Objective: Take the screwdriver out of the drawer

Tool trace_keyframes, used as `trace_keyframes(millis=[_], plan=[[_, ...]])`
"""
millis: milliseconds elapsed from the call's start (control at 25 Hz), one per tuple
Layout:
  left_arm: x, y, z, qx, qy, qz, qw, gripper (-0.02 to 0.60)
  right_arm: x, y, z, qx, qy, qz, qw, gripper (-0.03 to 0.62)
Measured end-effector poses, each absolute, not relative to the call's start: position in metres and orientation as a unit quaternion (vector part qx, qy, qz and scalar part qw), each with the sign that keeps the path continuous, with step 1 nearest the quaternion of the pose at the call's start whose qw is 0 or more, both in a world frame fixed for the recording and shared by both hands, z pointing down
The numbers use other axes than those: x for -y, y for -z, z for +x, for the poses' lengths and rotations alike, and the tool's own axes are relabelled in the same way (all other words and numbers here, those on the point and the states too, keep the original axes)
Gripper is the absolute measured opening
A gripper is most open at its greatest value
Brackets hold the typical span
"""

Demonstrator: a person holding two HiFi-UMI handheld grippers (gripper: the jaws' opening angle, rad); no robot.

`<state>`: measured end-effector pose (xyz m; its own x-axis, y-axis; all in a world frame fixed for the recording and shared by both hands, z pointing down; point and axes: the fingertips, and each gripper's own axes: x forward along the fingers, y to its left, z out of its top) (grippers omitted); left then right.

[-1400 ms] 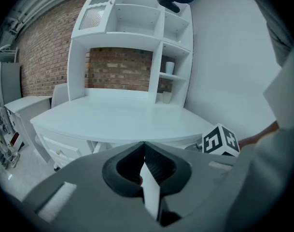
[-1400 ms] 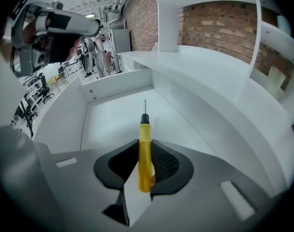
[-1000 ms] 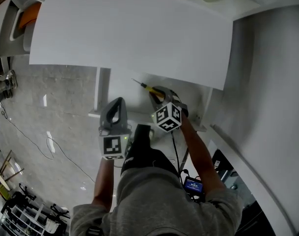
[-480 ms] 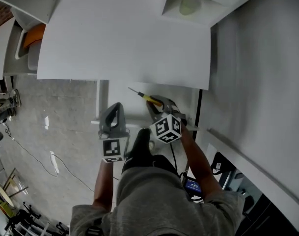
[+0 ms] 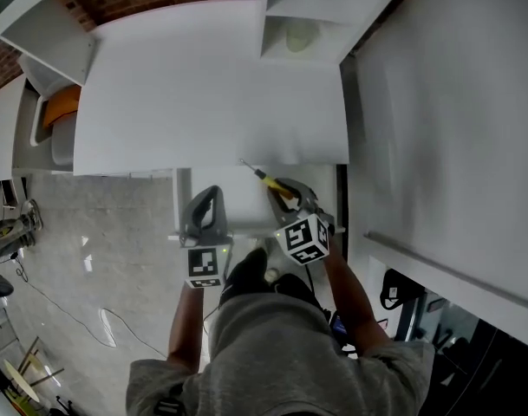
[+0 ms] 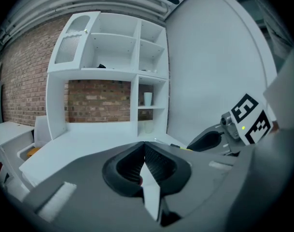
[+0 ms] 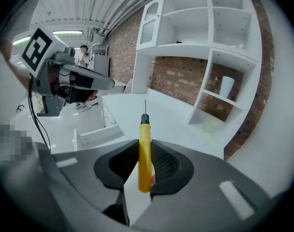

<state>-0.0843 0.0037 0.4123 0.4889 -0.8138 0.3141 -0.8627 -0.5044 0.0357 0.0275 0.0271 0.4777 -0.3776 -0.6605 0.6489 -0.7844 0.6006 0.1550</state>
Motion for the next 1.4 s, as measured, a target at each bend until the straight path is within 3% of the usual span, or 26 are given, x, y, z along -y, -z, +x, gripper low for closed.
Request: trace_keyframes(millis=[680,1400], plan=[[0.003,-0.376,-0.096,0.492,-0.098,0.862,0.068,0.012,-0.004,-0.406,0.013,0.828,-0.035,0.471,0.301,0.083],[0.061,-0.391,-0.100,0.537,-0.111,0.832,0.081,0.011,0.074,-0.426,0.020,0.848,-0.032,0.434,0.302,0.083]])
